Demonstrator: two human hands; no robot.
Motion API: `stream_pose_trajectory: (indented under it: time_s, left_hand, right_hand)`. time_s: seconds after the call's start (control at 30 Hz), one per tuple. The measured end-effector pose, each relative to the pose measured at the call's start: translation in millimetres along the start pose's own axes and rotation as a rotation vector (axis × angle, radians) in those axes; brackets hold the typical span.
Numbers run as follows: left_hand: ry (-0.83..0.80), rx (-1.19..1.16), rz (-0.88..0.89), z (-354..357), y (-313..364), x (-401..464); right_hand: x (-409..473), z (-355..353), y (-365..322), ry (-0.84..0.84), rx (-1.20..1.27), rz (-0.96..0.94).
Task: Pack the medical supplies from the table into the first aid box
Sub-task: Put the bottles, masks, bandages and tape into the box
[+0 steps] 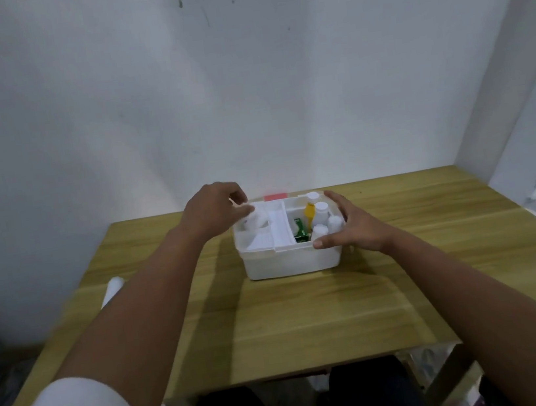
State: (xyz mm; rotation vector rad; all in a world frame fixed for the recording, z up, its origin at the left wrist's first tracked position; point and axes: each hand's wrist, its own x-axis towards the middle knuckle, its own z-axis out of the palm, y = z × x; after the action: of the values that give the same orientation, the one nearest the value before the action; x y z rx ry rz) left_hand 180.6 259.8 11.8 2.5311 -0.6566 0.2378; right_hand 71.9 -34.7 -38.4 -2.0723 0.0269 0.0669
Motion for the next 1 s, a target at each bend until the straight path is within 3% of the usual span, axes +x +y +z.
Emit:
stream_pose_trajectory:
  time_s: [0.13,0.27,0.4,0.53,0.77,1.0]
  left_hand:
    - [0.121,-0.048,-0.148,-28.5,-34.2,-26.9]
    - [0.144,0.013,-0.422,-48.3,-93.2,-65.1]
    - [0.075,0.123,-0.708,-53.9,-142.4,-110.0]
    - [0.019,0.173,-0.833,-50.3,-163.4,-136.5]
    - [0.028,0.079,-0.784,-41.5,-148.5,-118.2]
    - [0.154,-0.378,-0.522,-38.3,-42.7,-33.1]
  right_hand:
    - [6.0,-4.1,-7.9,-0.049,-0.08,-0.01]
    - [12.8,-4.4,-10.4,-0.063,-0.164,-0.001]
    - [13.0,-2.5,-10.9,-0.06,-0.165,0.006]
    - [12.3,-1.1,-10.6,-0.068,-0.124,-0.006]
    - [8.4,-1.2,-14.3,-0.054,-0.121,0.006]
    - [3.1,-1.4,-19.5,-0.065,-0.125,0.028]
